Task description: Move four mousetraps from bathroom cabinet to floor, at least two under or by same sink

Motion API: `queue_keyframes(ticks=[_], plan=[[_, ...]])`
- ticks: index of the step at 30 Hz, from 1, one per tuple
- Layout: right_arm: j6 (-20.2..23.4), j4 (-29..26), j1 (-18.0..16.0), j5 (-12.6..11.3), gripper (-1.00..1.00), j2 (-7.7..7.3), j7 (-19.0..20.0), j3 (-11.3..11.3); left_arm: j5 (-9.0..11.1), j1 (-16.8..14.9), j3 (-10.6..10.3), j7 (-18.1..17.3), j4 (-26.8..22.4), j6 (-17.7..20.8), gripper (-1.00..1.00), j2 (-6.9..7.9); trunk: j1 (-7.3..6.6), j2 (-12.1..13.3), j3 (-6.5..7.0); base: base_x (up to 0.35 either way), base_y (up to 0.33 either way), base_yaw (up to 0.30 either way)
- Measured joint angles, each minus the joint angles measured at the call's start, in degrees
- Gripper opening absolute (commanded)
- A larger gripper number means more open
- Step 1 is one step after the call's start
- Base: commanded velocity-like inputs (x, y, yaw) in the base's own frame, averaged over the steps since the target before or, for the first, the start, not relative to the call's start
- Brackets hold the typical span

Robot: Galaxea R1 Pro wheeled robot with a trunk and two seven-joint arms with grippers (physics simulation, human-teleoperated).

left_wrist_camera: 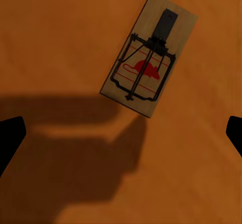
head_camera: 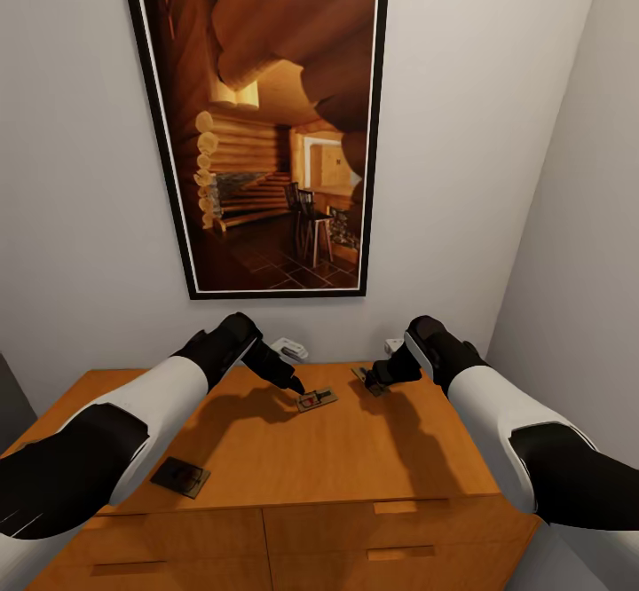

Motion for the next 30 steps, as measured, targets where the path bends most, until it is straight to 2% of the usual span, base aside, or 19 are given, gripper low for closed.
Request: queue_keyframes(ticks=[7,14,17,23,30], plan=[[0.00,-0.01,0.00,0.00,-1.00,-0.02,-0.03,-0.02,-0.16,0.00,-0.99,-0.13,-0.02,-0.92,1.00,-0.16,0.00,0.00,0.00,0.000,0.000,0.000],[0.00,-0.01,0.00,0.00,-1.00,-0.05,-0.01,-0.09,-0.22,0.00,-6.67,-0.94,0.00,-3.86,1.00,-0.86,0.00,0.00,0.00,0.000,0.000,0.000],[0.00,0.04,0.00,0.00,-1.00,-0.04,-0.01,-0.14,-0.23,0.00,-8.08,-1.94,-0.05,-4.27,1.00,-1.40,0.00,0.00,0.00,0.000,0.000,0.000],[0.00,0.53,0.00,-0.05,-1.00,-0.03,-0.01,-0.18,-0.34,-0.01,-8.95,-5.07,-1.52,-5.59,1.00,-1.80,0.00,0.00,0.00,0.000,0.000,0.000],[0.00,0.65,0.00,-0.07,-1.00,-0.07,0.05,-0.19,-0.42,0.00,-9.13,-6.10,-2.43,-6.07,1.00,-1.90,0.00,0.00,0.00,0.000,0.000,0.000]])
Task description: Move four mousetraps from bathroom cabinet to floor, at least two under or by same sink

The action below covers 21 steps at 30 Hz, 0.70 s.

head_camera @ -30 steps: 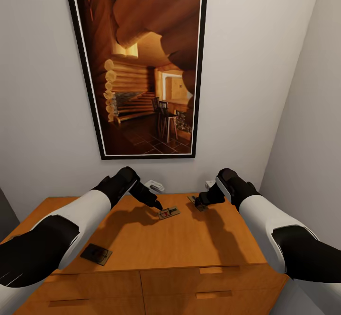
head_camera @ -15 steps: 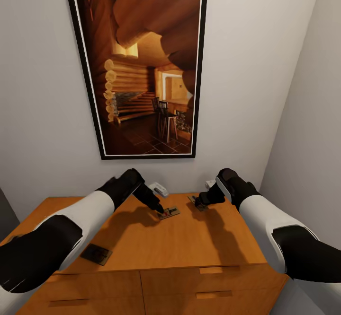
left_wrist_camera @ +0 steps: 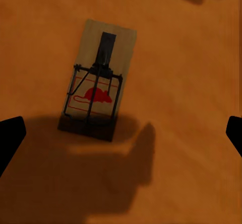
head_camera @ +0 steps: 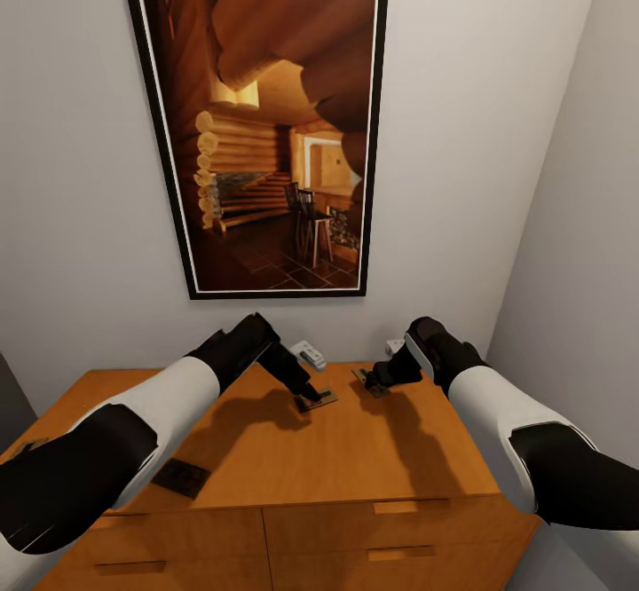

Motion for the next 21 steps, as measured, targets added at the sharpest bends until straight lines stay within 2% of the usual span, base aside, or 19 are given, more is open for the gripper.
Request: queue_keyframes(ticks=[21], plan=[[0.00,-0.06,0.00,-0.28,-1.00,0.33,-0.29,-0.33,-0.02,0.00,-0.03,0.44,-0.20,0.26,1.00,0.31,0.00,0.00,0.00,0.000,0.000,0.000]])
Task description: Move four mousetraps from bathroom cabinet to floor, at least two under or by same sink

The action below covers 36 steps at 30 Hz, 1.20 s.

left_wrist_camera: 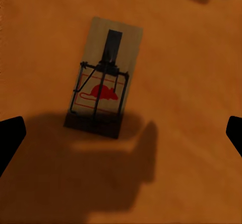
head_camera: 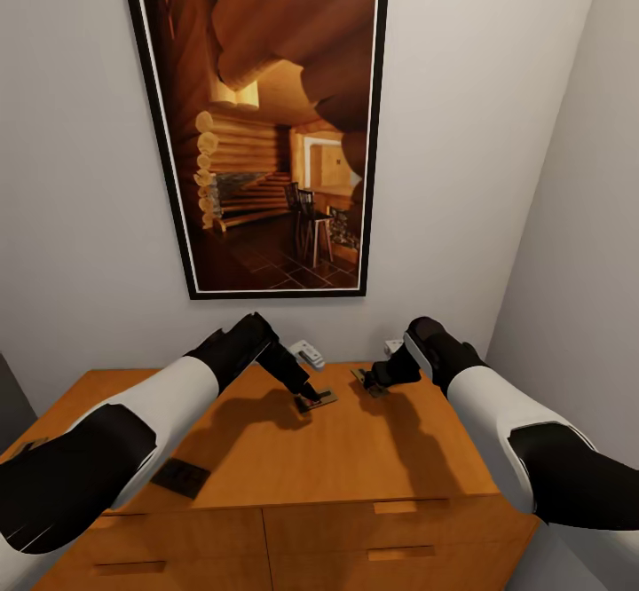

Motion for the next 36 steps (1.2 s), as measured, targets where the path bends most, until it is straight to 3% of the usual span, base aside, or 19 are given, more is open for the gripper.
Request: queue_keyframes(ticks=[24,36], plan=[[-0.01,-0.37,0.00,-0.22,-1.00,-0.29,0.19,0.09,-0.40,0.00,0.49,0.08,-0.09,0.52,1.00,0.02,0.00,0.00,0.00,0.001,0.000,0.000],[-0.01,-0.29,0.00,-0.21,-1.00,-0.28,0.20,0.15,-0.34,0.00,0.52,-0.10,-0.08,1.28,1.00,0.01,0.00,0.00,0.00,0.132,0.000,0.000]])
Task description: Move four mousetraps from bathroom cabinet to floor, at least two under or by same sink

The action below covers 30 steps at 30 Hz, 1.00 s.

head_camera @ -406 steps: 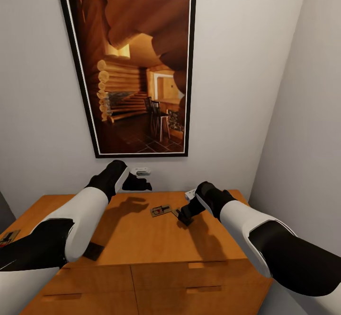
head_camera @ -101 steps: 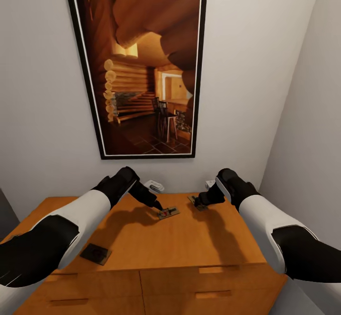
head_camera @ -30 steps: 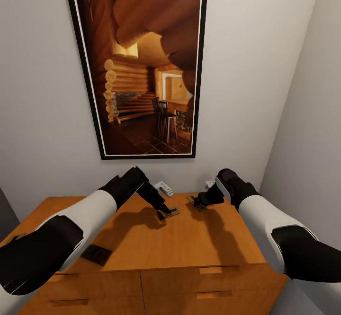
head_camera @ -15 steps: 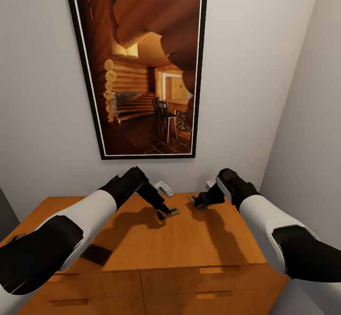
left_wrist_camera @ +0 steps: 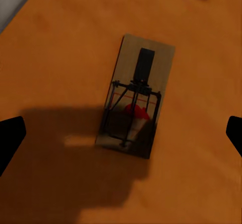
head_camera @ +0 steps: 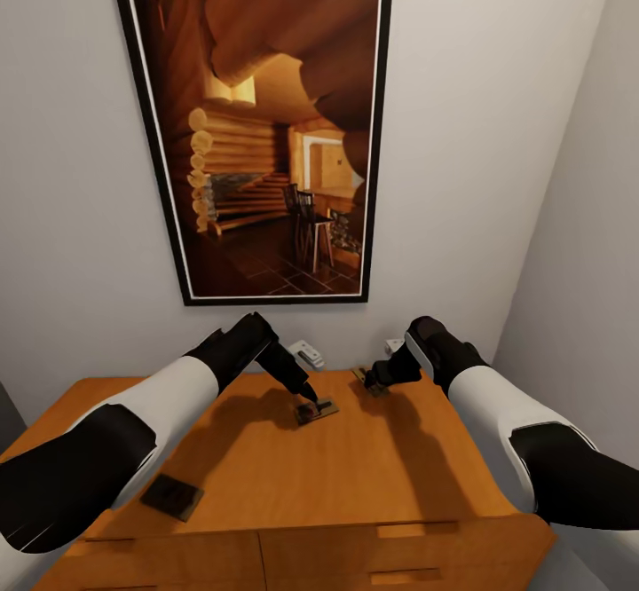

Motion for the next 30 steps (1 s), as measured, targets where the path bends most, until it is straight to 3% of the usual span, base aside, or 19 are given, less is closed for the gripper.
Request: queue_keyframes(ticks=[30], plan=[[-1.05,0.44,0.00,-0.01,-1.00,0.09,-0.11,-0.01,-0.03,0.00,0.16,0.25,-0.01,0.00,1.00,0.15,0.00,0.01,0.00,0.005,0.001,0.000]])
